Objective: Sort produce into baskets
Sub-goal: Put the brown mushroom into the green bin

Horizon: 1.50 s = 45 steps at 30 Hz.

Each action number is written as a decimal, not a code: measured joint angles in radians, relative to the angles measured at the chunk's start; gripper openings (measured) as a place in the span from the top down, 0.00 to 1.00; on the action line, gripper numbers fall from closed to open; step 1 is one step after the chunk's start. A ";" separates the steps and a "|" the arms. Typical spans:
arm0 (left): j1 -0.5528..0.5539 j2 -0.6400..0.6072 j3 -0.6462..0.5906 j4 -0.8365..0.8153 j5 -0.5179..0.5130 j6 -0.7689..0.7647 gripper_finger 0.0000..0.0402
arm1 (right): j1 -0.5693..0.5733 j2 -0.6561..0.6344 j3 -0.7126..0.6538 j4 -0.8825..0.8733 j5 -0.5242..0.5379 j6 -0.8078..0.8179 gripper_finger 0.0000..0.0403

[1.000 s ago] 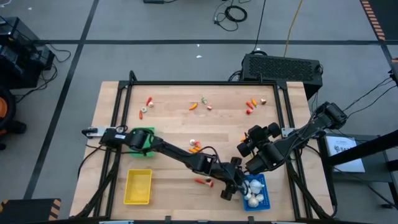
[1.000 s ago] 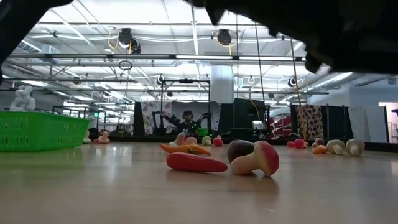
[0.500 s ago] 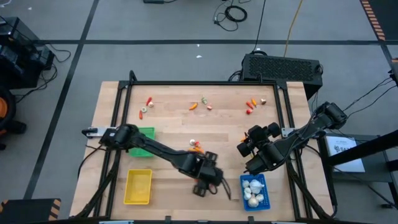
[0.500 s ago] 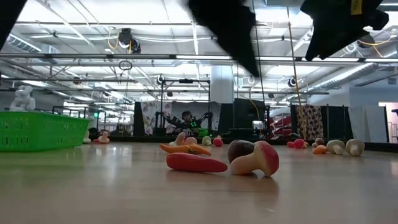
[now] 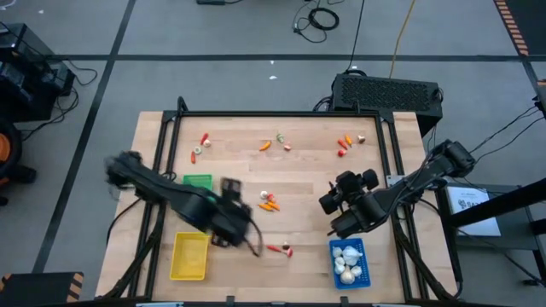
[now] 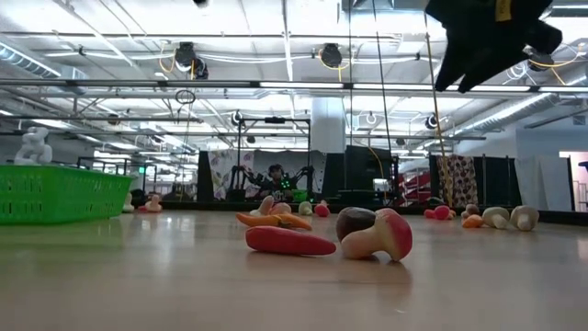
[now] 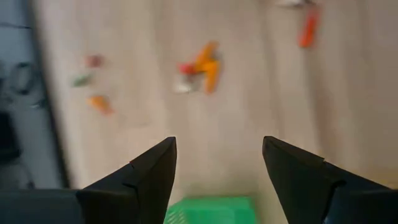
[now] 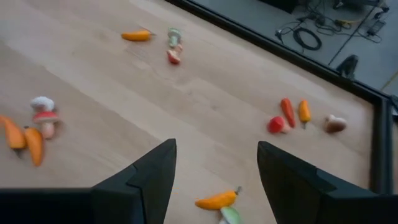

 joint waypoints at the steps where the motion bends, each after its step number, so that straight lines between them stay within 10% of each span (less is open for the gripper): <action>1: -0.001 -0.055 -0.030 -0.007 -0.035 -0.025 0.39 | -0.001 0.005 0.000 0.026 0.009 -0.021 0.47; 9: -0.001 -0.512 -0.368 0.111 -0.238 -0.214 0.39 | -0.037 0.028 0.000 0.233 0.012 -0.212 0.47; 17: 0.049 -0.777 -0.760 0.575 -0.328 -0.060 0.39 | -0.078 0.029 0.000 0.432 0.006 -0.385 0.47; 30: 0.130 -0.688 -1.040 0.846 -0.308 0.009 0.39 | -0.114 0.029 0.000 0.499 -0.012 -0.469 0.47; 36: 0.133 -0.580 -1.143 1.254 -0.050 0.126 0.39 | -0.123 0.029 0.000 0.499 -0.020 -0.481 0.47; 45: 0.223 -0.319 -1.186 1.630 -0.012 0.274 0.39 | -0.129 0.029 0.000 0.499 -0.020 -0.489 0.47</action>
